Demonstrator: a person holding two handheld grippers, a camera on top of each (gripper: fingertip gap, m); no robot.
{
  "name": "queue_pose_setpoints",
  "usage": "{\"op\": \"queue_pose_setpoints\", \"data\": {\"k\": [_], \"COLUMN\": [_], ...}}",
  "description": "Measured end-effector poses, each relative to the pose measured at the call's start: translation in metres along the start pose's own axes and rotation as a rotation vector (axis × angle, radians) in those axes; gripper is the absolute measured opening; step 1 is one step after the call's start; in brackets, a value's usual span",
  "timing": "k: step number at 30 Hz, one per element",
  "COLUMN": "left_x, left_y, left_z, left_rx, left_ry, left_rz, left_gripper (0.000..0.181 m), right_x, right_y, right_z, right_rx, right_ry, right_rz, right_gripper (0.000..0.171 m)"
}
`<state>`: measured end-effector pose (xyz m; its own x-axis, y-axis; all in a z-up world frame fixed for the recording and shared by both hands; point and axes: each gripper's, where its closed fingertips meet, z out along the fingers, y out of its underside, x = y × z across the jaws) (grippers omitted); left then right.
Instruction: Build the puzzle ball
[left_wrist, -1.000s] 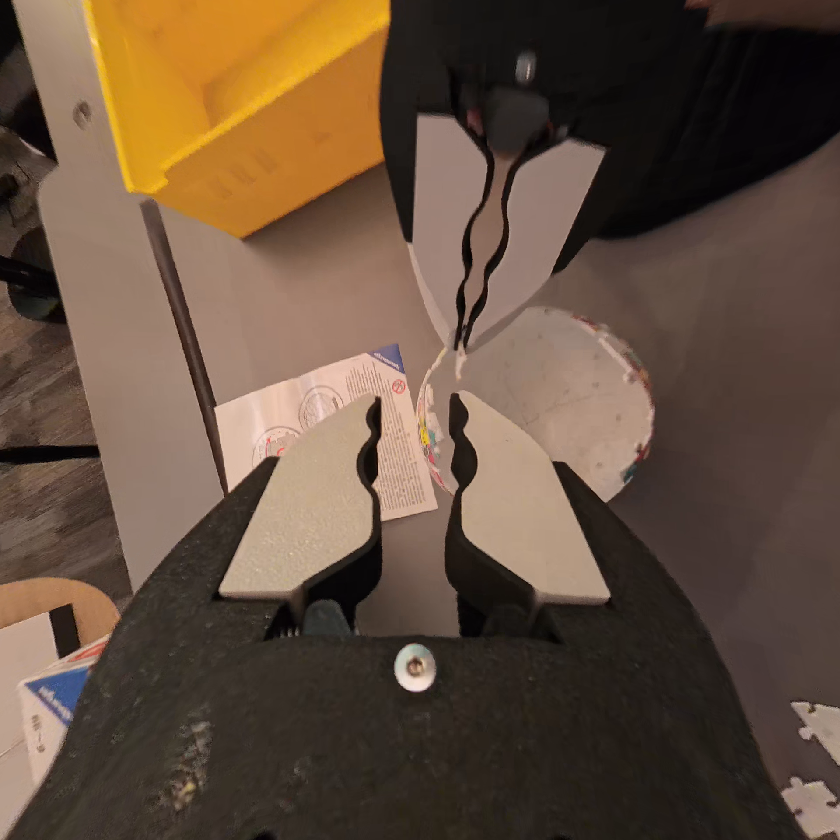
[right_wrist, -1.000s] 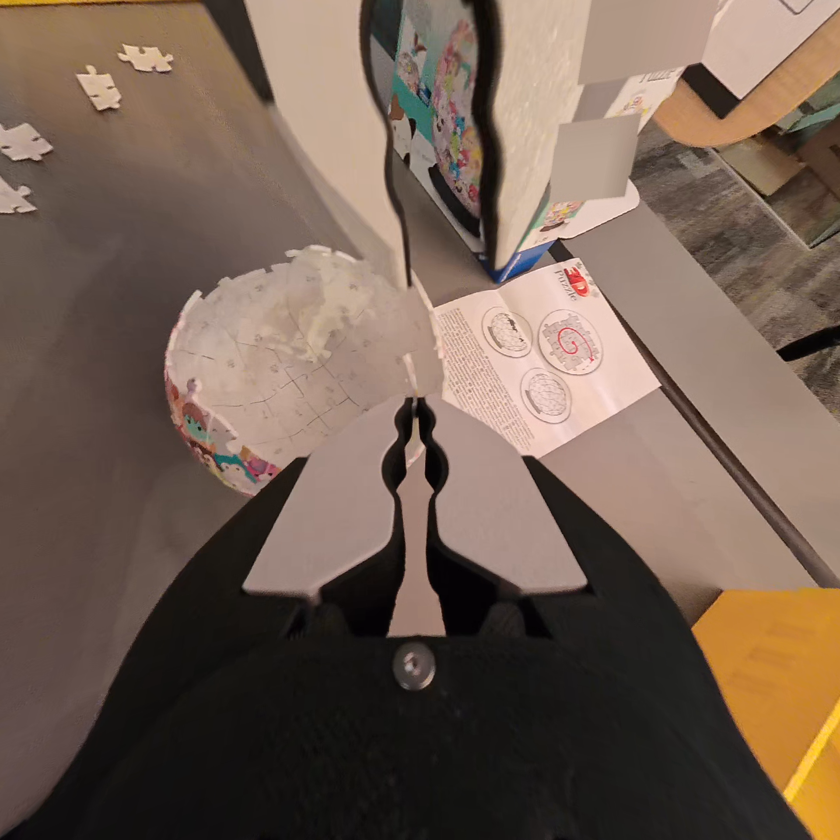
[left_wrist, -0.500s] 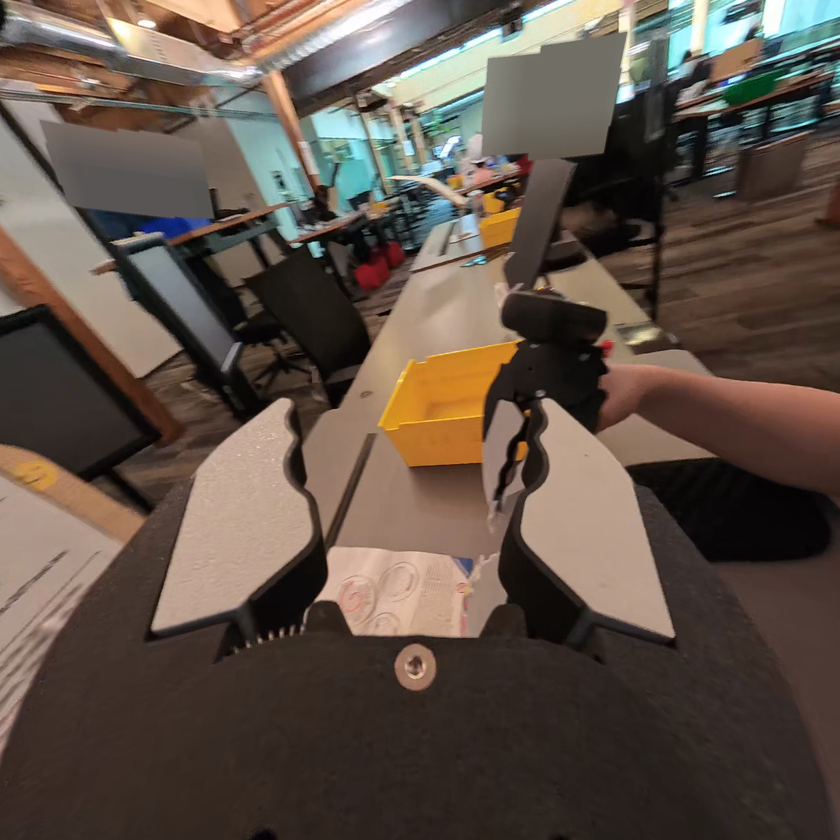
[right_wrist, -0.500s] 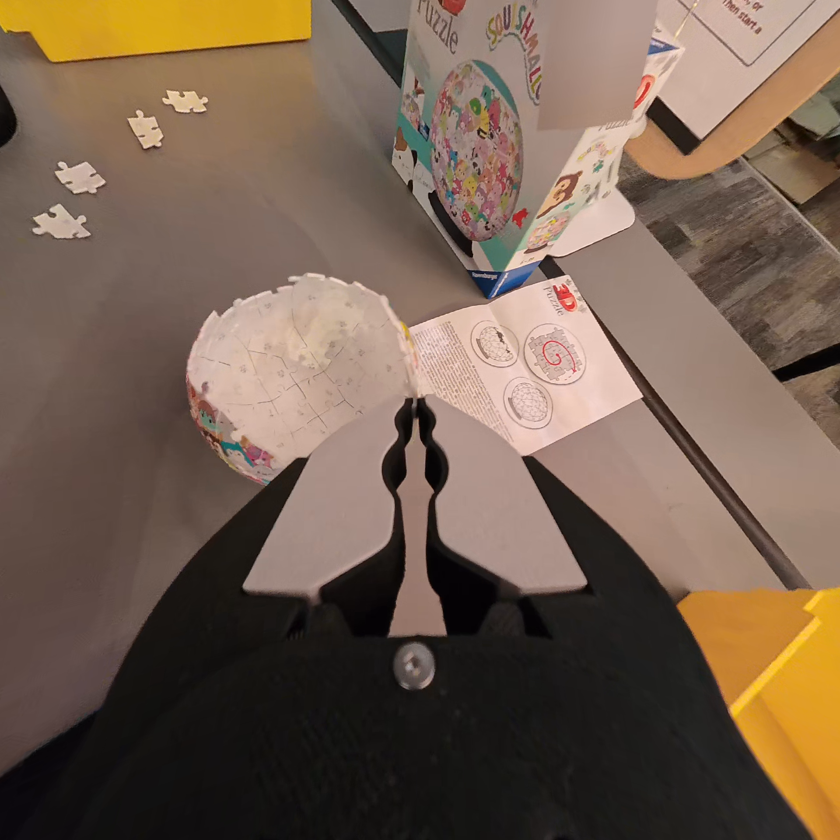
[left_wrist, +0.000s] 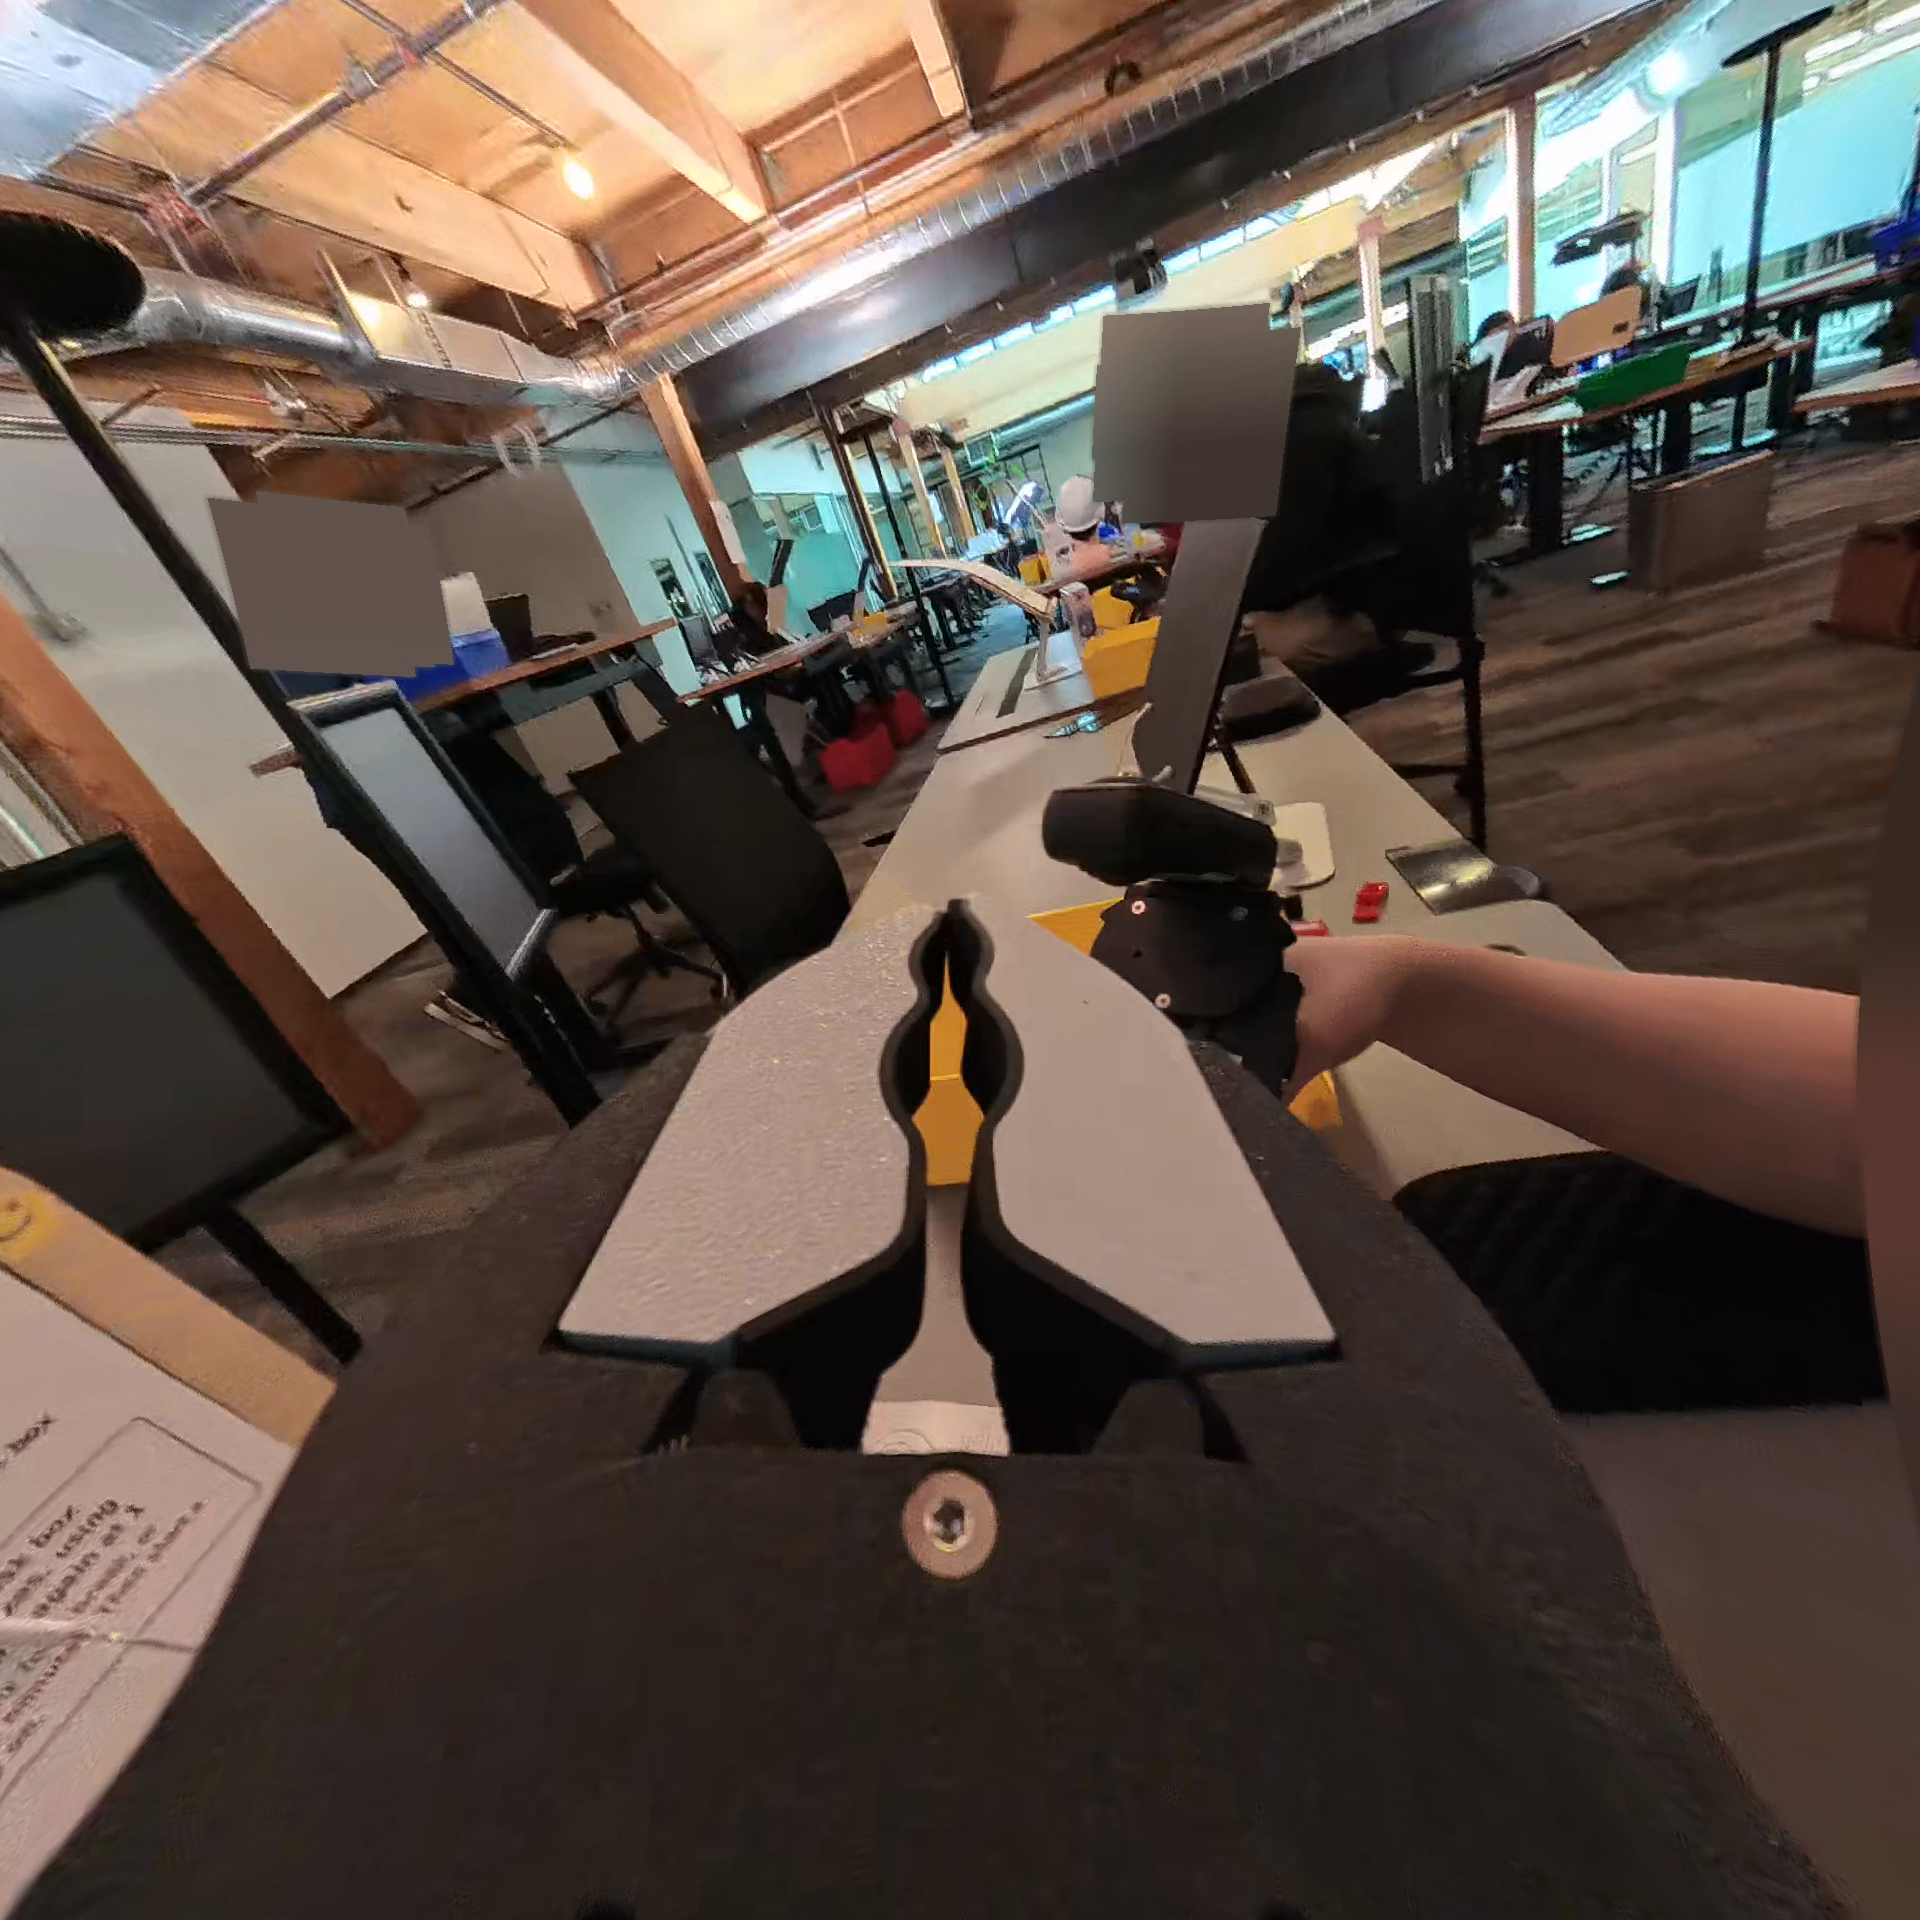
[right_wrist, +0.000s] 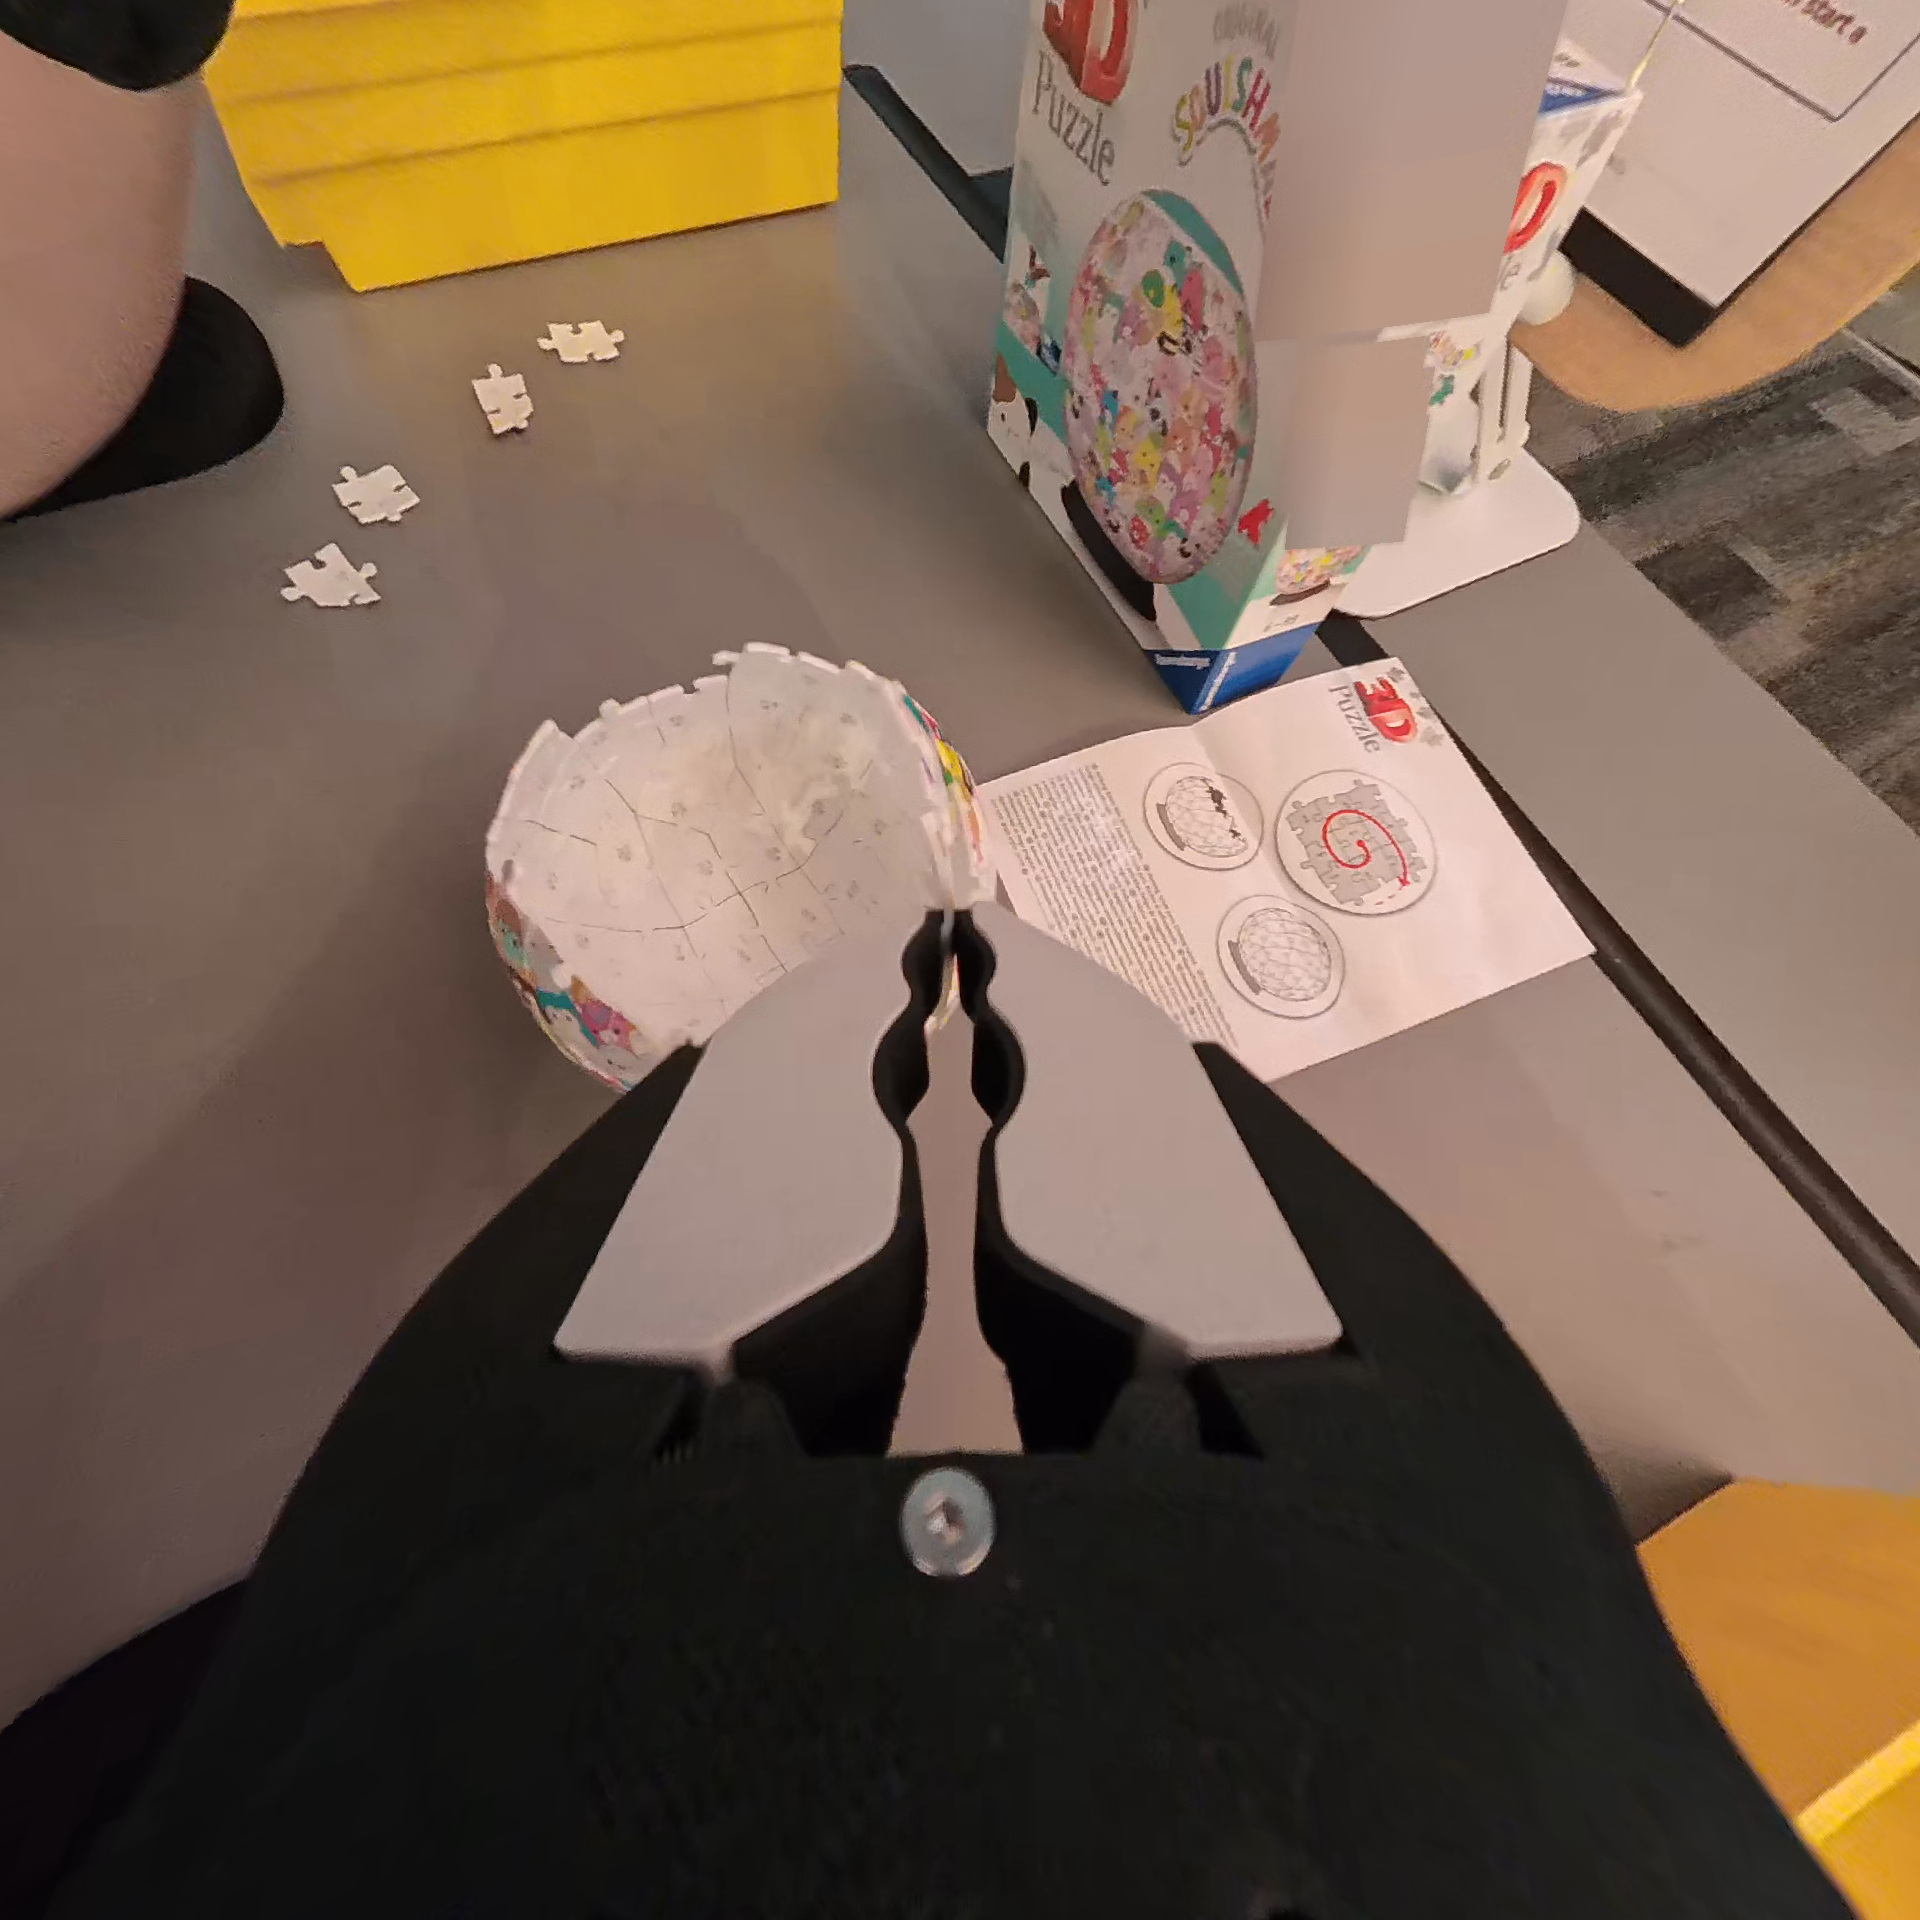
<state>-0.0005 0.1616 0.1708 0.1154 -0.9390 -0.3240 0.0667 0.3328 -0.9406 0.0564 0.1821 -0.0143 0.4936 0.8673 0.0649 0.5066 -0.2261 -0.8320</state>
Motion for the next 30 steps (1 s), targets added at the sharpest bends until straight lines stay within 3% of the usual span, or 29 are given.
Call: {"op": "queue_pose_setpoints", "data": {"k": [2,6,11,16,21,27,30], "left_x": [0.013,0.01,0.024,0.042,0.027,0.033,0.036], "left_y": [-0.003,-0.011,-0.001,0.063,0.147,0.191,0.202], "left_z": [0.008,0.023,0.034,0.031,0.002,-0.009,-0.005], "left_rx": [0.005,-0.009,-0.183,-0.601,-1.0,-1.172,-1.205], "left_ry": [0.059,-0.044,-0.01,0.203,0.217,0.258,0.251], "left_rz": [0.07,0.182,0.219,0.21,0.236,0.368,0.456], "left_gripper": [0.0,0.0,0.005,0.035,0.045,0.046,0.034], "right_x": [0.0,-0.001,0.003,0.014,0.018,0.008,0.005], "right_y": [0.007,0.009,-0.001,0.004,0.008,0.01,0.012], "right_z": [0.001,-0.001,-0.003,-0.009,-0.019,-0.037,-0.04], "right_rx": [-0.015,0.017,0.122,0.149,0.177,0.166,0.174], "right_ry": [-0.001,0.017,0.101,0.138,0.118,0.163,0.168], "right_rz": [0.003,-0.006,-0.002,0.032,0.094,0.067,0.067], "right_gripper": [0.003,0.003,0.003,0.003,0.003,0.003,0.003]}}
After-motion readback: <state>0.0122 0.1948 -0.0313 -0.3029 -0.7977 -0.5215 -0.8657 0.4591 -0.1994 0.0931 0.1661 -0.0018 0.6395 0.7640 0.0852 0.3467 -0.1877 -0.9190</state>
